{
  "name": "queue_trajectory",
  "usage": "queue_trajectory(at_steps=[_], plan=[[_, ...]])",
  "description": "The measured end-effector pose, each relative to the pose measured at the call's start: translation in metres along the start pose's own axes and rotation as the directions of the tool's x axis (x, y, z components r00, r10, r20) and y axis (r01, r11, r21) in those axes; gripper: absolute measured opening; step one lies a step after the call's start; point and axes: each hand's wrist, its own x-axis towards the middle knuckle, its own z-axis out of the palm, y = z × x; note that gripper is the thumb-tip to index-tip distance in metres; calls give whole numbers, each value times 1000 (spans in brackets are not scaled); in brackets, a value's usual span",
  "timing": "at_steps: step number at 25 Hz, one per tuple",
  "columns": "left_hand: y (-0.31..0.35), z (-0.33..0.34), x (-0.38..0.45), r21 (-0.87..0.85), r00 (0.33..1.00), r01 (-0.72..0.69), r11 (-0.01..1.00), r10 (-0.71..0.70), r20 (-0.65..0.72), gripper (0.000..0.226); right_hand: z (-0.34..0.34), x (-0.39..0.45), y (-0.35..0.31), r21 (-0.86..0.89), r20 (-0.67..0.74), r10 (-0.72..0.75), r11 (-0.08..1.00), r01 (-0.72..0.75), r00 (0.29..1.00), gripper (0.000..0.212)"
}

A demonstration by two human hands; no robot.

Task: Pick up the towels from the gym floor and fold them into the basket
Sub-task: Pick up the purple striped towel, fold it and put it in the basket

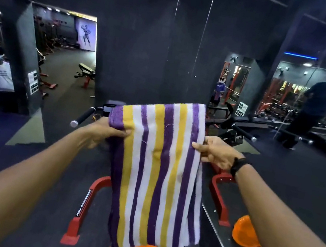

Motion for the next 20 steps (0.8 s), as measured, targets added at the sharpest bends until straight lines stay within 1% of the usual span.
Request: queue_trajectory(at_steps=[1, 2, 3, 5, 6, 7, 8, 9, 10, 11, 12, 13, 15, 16, 17, 19, 20], plan=[[-1, -3, 2, -39, 996, 1, 999, -5, -87, 15, -1, 3, 3, 55, -60, -28, 998, 31, 998, 28], [-1, -4, 4, -115, 989, 9, 993, -27, -148, 12, -2, 5, 4, 125, -117, -50, 990, 65, 992, 25], [0, -5, 6, -153, 982, 14, 988, -43, -183, 12, -3, 6, 3, 162, -158, -65, 983, 91, 985, 25], [5, -1, 6, -161, 981, 12, 987, -42, -190, 9, -3, 4, -3, 143, -191, -72, 985, 100, 979, 21], [7, 3, 5, -172, 982, 2, 985, -34, -185, 6, -2, 1, -7, 136, -193, -88, 984, 116, 977, 17], [10, 6, 4, -195, 983, -13, 981, -24, -184, 5, -2, -2, -9, 165, -184, -110, 976, 141, 977, 14], [13, 9, 4, -217, 983, -36, 975, -5, -185, 4, -2, -5, -9, 244, -156, -129, 956, 165, 979, 14], [16, 10, 5, -250, 983, -58, 967, 12, -183, 4, -2, -8, -10, 351, -109, -147, 920, 176, 983, 20], [20, 10, 5, -287, 985, -82, 954, 33, -171, 3, 0, -8, -9, 451, -63, -130, 881, 145, 989, 32], [25, 10, 5, -314, 986, -97, 944, 48, -161, 3, 4, -5, -7, 499, -34, -99, 860, 103, 994, 40], [29, 11, 6, -308, 985, -104, 946, 56, -162, 3, 9, 1, -5, 516, -49, -67, 853, 83, 997, 38], [33, 12, 6, -292, 983, -110, 950, 60, -174, 3, 15, 8, -4, 529, -99, -55, 843, 99, 994, 28], [37, 13, 4, -284, 974, -140, 949, 81, -209, 8, 23, 21, -5, 544, -212, -70, 820, 177, 975, 8], [38, 11, 4, -286, 967, -166, 944, 99, -233, 12, 25, 21, -10, 556, -223, -84, 807, 198, 971, 8], [39, 9, 5, -283, 962, -186, 941, 115, -248, 16, 25, 20, -15, 557, -204, -105, 805, 204, 973, 9], [40, 2, 4, -254, 960, -193, 948, 128, -250, 22, 25, 16, -24, 548, -164, -140, 810, 208, 977, 18], [41, -1, 3, -240, 960, -196, 951, 136, -246, 26, 23, 17, -27, 540, -172, -142, 814, 214, 975, 21]])
